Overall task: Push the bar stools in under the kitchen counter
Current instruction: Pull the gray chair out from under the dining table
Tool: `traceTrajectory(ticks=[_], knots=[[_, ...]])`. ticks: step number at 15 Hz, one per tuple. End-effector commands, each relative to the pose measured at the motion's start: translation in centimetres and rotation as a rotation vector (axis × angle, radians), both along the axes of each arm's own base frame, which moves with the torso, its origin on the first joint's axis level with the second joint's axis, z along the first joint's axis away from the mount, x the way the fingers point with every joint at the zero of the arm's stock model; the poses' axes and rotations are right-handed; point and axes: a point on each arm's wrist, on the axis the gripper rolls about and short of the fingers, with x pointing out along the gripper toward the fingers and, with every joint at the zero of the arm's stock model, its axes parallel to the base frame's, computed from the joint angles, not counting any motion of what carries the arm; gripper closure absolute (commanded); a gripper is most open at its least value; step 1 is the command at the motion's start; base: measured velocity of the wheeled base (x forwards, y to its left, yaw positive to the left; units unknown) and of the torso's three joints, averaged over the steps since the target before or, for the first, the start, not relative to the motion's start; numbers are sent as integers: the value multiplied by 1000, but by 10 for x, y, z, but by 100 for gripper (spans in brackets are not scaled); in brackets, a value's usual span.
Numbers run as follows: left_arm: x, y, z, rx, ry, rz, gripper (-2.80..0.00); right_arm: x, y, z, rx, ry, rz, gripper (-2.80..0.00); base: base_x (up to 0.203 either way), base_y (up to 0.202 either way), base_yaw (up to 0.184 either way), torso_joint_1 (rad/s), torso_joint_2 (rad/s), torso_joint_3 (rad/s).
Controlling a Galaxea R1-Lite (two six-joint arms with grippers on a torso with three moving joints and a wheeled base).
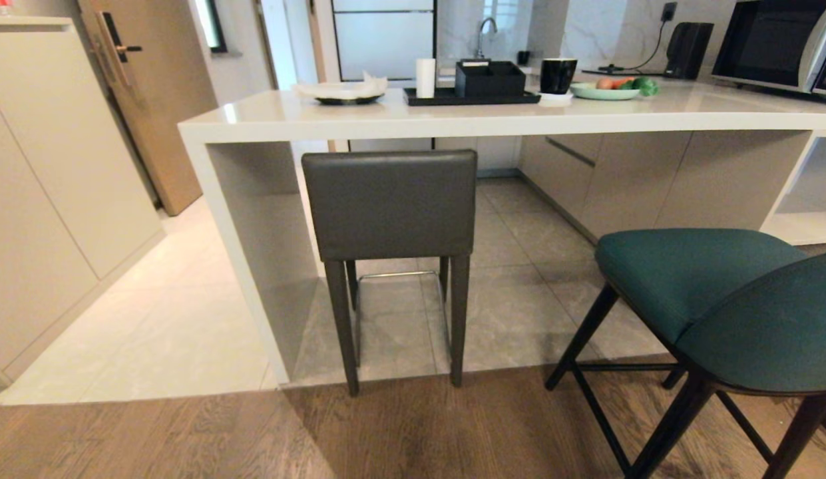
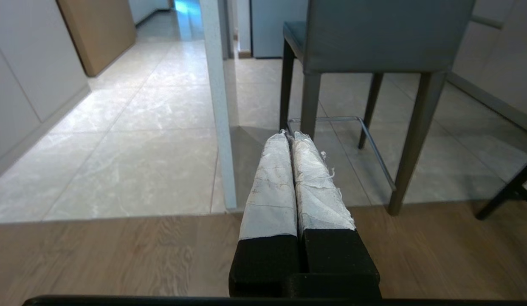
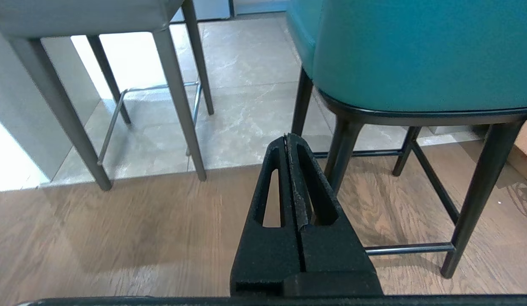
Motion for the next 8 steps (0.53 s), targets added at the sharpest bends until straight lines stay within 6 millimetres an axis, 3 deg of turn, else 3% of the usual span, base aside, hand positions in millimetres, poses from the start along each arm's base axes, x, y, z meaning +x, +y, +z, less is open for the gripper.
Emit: traceTrajectory(ticks=[1, 8], knots=[[3, 0, -11, 0, 39, 1, 0, 0, 0, 0, 0, 1, 0, 0, 75, 0, -4, -7, -2, 4], [3, 0, -11, 0, 41, 1, 0, 0, 0, 0, 1, 2, 1, 0, 191, 0, 2, 1, 1, 4]])
